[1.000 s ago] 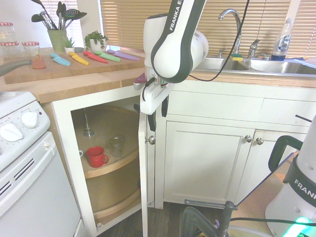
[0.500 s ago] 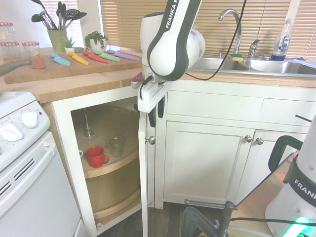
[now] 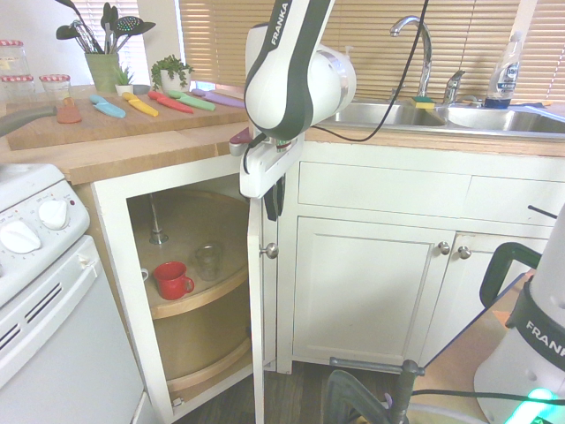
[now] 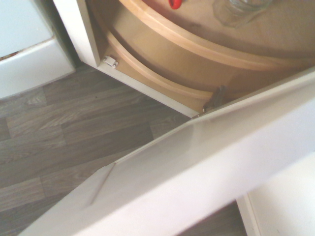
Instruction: Close the cabinet
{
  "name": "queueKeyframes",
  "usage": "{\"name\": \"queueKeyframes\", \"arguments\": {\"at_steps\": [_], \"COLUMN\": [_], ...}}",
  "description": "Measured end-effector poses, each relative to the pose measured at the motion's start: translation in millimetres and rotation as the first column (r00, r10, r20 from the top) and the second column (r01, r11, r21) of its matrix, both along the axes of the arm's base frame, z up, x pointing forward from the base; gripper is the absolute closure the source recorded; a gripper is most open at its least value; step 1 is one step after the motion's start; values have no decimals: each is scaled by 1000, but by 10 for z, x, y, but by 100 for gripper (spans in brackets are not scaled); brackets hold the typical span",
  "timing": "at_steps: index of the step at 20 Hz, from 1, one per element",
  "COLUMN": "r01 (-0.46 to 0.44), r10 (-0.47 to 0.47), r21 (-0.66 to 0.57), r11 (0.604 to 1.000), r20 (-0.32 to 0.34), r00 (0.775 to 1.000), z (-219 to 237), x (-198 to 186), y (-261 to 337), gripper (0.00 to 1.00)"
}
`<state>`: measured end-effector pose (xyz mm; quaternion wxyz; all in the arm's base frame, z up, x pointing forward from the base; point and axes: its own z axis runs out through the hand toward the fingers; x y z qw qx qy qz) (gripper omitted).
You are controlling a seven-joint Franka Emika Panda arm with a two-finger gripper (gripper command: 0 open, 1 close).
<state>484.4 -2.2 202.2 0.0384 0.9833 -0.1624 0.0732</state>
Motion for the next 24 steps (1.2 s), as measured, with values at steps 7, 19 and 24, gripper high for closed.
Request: {"name": "queueKeyframes", "arguments": {"at_steps": [7,19,24], "r01": [-8,86,140], "r10": [8,-88,-138], "r21": [-10,-17,4], "r11": [1000,996,990], "r20": [-28,-141,-149], "r00": [1000,986,979], "z": [47,31,96], "x": [142,1080,1480], "y": [180,747,824], "gripper": [100,100,100]}}
